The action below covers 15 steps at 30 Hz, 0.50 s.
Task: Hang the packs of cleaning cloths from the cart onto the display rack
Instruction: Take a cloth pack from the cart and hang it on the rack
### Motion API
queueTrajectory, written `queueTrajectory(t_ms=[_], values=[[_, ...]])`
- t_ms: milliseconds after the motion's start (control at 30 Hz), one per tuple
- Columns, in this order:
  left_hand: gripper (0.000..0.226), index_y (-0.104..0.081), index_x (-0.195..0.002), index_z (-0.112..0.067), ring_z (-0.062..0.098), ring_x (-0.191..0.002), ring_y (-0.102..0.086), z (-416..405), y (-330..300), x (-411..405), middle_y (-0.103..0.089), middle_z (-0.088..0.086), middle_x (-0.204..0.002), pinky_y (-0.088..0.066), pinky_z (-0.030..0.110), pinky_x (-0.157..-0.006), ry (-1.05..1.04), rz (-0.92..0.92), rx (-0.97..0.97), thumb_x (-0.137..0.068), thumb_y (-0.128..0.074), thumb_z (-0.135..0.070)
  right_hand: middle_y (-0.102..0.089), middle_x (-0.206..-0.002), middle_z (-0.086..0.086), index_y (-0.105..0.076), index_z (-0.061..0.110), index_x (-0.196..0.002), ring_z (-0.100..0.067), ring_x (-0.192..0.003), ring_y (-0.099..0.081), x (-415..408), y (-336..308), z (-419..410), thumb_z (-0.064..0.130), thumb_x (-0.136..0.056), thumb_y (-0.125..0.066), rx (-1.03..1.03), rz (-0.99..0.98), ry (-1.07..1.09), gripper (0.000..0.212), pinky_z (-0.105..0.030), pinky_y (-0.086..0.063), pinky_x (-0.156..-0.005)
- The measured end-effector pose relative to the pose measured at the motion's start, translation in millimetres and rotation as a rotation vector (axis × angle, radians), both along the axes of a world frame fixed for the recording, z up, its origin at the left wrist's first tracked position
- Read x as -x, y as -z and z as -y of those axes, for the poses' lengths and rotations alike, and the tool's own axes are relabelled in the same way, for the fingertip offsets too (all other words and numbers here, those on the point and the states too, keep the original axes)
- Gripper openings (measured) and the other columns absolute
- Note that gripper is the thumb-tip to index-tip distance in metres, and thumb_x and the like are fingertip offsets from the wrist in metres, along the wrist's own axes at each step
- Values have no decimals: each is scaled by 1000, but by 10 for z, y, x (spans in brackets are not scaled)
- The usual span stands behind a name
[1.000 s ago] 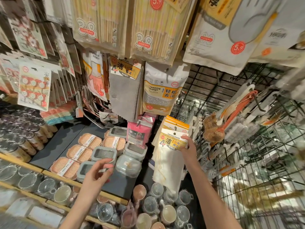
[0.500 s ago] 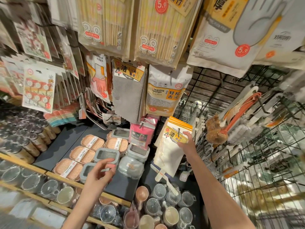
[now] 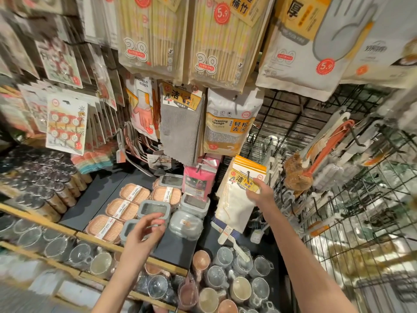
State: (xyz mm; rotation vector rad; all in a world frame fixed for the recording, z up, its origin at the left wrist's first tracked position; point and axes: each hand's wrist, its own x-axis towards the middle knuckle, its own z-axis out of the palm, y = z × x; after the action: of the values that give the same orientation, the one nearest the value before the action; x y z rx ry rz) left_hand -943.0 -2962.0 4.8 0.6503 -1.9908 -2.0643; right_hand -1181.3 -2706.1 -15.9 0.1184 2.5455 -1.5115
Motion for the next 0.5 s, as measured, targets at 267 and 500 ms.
queueTrajectory(t_ms=[267, 500], values=[[31, -63, -112, -37, 13, -116, -53, -138, -77, -224, -60, -13, -121, -43, 28, -90, -49, 0, 190, -88, -65, -18, -34, -145, 0, -41, 23, -137, -17, -137, -31, -558, -297, 254, 20, -90, -61, 11, -75, -277, 51, -38, -28, -113], [48, -51, -132, -25, 1, -119, -49, -507, -112, -692, -49, -10, -137, -40, 22, -97, -186, 30, 296, -86, -64, -26, -30, -150, 2, -32, 20, -144, -14, -138, -28, -1129, -260, 366, 36, -90, -59, -121, -113, -623, 62, -25, -23, -110]])
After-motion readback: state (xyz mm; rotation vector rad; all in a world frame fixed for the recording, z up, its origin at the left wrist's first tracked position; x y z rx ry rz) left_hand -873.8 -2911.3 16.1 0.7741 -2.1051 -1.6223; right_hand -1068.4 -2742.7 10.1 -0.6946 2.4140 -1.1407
